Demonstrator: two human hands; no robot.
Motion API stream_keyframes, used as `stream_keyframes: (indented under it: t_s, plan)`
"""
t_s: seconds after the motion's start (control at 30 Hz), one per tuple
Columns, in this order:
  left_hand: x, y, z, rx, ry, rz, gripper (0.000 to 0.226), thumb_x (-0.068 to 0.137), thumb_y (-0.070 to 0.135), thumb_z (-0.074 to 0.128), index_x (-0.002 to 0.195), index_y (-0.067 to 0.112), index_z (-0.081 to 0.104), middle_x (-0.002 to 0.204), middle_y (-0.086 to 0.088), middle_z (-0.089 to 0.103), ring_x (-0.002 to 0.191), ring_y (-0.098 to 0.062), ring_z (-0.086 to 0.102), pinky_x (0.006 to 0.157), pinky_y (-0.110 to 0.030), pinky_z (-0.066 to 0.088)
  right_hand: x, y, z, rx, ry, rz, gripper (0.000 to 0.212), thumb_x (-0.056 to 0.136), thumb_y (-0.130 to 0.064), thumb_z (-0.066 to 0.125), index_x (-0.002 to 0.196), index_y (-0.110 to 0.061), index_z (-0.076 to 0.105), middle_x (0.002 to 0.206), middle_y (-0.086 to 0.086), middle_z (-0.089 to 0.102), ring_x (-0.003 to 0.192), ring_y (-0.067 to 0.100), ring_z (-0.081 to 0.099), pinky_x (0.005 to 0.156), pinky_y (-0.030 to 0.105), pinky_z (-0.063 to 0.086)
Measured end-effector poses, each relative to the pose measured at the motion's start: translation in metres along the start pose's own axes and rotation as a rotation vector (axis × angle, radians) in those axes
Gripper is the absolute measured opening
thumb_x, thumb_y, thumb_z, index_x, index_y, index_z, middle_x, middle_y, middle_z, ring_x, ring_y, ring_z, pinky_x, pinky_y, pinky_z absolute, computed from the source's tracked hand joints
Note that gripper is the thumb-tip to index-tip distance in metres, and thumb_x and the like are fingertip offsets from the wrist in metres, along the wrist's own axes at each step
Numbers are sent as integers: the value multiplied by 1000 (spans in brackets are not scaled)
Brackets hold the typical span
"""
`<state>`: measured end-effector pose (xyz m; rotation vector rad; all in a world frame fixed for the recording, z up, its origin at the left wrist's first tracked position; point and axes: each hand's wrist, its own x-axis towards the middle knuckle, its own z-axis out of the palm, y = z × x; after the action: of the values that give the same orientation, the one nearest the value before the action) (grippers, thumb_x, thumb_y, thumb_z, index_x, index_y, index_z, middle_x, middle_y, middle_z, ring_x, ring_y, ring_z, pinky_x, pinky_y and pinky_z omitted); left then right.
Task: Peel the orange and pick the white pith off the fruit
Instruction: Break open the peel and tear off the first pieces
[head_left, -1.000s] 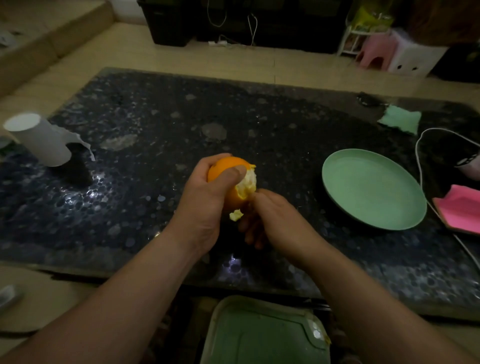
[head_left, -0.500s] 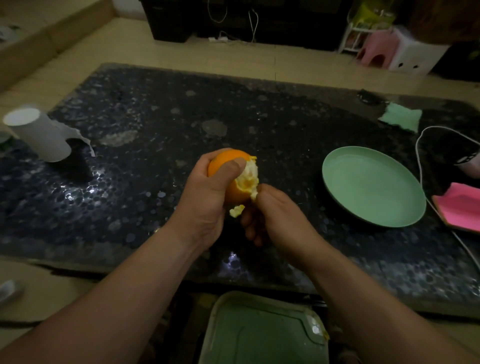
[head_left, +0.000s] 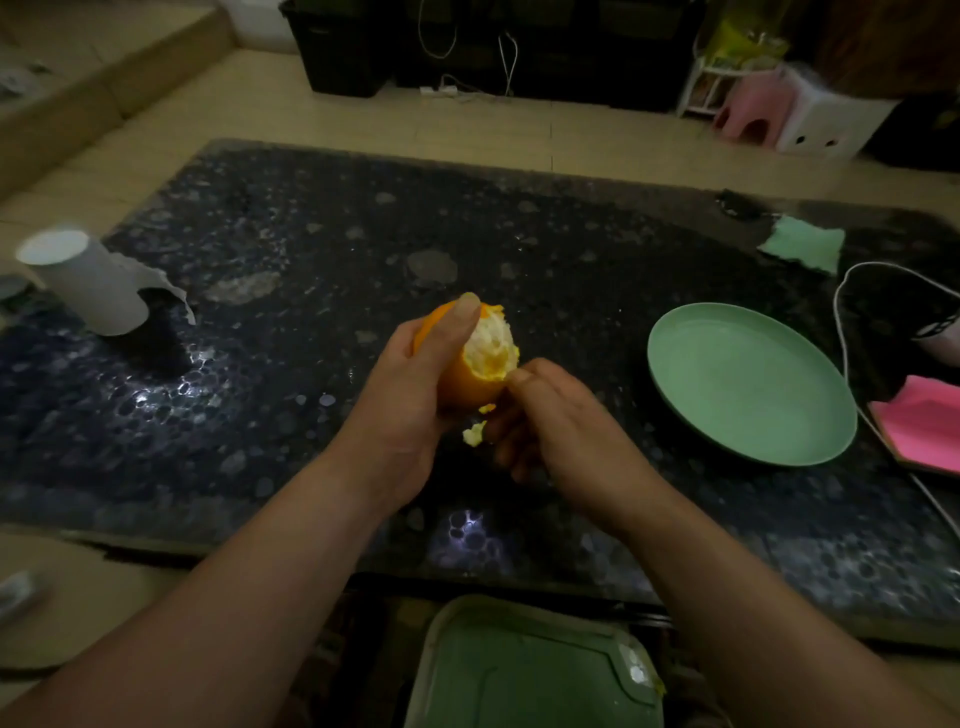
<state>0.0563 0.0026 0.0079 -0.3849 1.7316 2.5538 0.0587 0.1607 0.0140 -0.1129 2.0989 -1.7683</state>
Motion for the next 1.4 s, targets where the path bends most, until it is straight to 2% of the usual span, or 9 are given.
stream_keyframes:
  t_s: [0.17, 0.27, 0.37, 0.43, 0.57, 0.73, 1.03, 1.23, 1.4]
  plan:
    - [-2, 3, 0, 99, -32, -72, 60, 87, 65, 72, 129, 22, 69, 120, -7, 78, 110, -25, 75, 91, -41, 59, -4, -1, -4, -185, 102, -50, 23, 107, -32, 48, 97, -13, 58, 86, 7, 74, 77, 29, 72, 66, 48, 58]
    - [-3, 10, 1, 2, -18, -154, 46, 96, 52, 65, 125, 16, 69, 114, -8, 80, 102, -23, 78, 81, -39, 62, -5, 1, -4, -286, 128, -103, 20, 103, -37, 50, 93, -20, 55, 84, 6, 71, 77, 28, 70, 66, 53, 57]
    - [-1, 12, -3, -3, -6, -250, 31, 99, 38, 58, 110, 11, 69, 102, -12, 78, 83, -23, 77, 68, -36, 63, -6, 1, -6, -426, 130, -151, 15, 100, -37, 54, 91, -25, 53, 77, 2, 68, 64, 13, 62, 60, 45, 54]
    - [-3, 10, -3, 7, -7, -281, 31, 98, 42, 59, 106, 14, 68, 96, -13, 76, 78, -23, 75, 64, -35, 62, -6, 2, -7, -494, 129, -168, 13, 98, -35, 58, 91, -26, 53, 75, -1, 67, 60, 9, 56, 58, 42, 50]
    - [-2, 5, 2, 59, 60, -213, 28, 96, 43, 69, 99, 15, 72, 85, -9, 75, 71, -21, 73, 57, -31, 58, -4, 0, -7, -608, 56, -121, 20, 97, -42, 53, 90, -24, 57, 76, -3, 67, 68, 15, 63, 62, 41, 51]
    - [-2, -5, 4, 223, 61, -115, 22, 96, 37, 69, 82, 20, 69, 76, -5, 69, 70, -19, 65, 63, -32, 51, -3, 3, -11, -706, -10, -104, 23, 97, -40, 52, 85, -20, 57, 76, -3, 67, 68, 18, 64, 64, 45, 55]
    - [-4, -1, 8, 201, 96, -136, 23, 96, 37, 69, 83, 18, 72, 79, -7, 73, 73, -22, 69, 73, -37, 54, -5, 7, -15, -792, -59, -177, 29, 106, -42, 42, 86, -22, 46, 78, 1, 60, 69, 23, 58, 63, 44, 48]
    - [-7, 2, 6, 194, 59, -196, 25, 97, 37, 67, 83, 17, 71, 74, -5, 72, 63, -16, 68, 54, -27, 54, -4, 8, -13, -786, -31, -192, 28, 104, -37, 45, 82, -21, 48, 75, -2, 59, 66, 18, 56, 57, 38, 41]
    - [-9, 1, 6, 175, 58, -217, 24, 99, 36, 66, 86, 16, 71, 72, -4, 74, 61, -15, 71, 52, -26, 56, -4, 9, -13, -771, -45, -180, 24, 105, -31, 47, 85, -17, 52, 76, -1, 61, 67, 19, 59, 61, 40, 46]
